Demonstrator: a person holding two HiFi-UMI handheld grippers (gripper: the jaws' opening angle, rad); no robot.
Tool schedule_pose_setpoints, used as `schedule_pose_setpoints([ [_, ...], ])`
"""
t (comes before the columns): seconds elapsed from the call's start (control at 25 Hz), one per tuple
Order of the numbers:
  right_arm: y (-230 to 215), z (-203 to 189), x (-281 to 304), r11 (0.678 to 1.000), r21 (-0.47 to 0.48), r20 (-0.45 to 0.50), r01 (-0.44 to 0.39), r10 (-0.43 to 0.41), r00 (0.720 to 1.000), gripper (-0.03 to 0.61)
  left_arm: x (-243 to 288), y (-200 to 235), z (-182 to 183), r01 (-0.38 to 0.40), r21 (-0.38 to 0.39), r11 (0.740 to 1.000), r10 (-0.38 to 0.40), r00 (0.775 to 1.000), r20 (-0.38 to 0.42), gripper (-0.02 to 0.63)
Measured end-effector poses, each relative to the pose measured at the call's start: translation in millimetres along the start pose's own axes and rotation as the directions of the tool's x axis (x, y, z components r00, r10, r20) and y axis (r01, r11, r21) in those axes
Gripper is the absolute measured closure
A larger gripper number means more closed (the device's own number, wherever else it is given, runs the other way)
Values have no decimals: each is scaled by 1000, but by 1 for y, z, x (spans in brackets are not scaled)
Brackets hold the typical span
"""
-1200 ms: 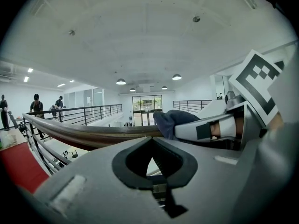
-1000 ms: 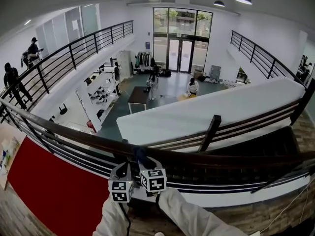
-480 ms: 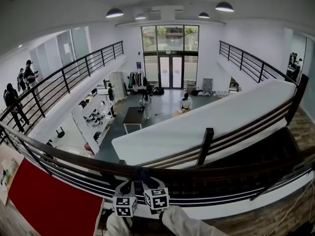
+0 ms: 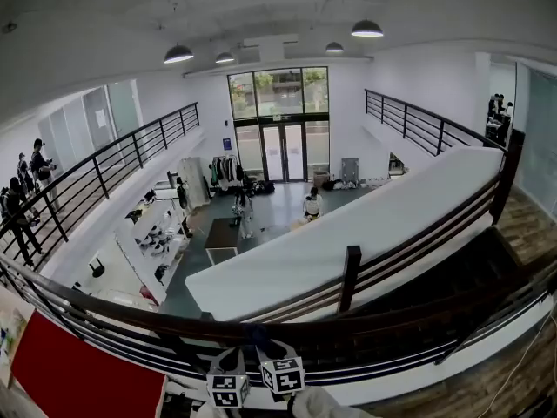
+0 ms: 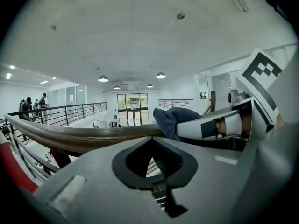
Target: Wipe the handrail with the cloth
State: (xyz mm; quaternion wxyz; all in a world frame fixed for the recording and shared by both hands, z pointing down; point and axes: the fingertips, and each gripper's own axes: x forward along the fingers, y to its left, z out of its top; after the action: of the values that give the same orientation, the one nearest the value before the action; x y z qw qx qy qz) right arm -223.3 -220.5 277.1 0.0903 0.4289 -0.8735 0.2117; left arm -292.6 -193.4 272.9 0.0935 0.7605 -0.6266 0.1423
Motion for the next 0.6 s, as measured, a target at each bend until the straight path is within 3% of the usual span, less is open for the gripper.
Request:
schedule_pose_setpoints([
  [0.6,-83,3,-72,998,29,27,62,-63,998,482,25,-112,18,107,32,994,-107,994,-13,611],
])
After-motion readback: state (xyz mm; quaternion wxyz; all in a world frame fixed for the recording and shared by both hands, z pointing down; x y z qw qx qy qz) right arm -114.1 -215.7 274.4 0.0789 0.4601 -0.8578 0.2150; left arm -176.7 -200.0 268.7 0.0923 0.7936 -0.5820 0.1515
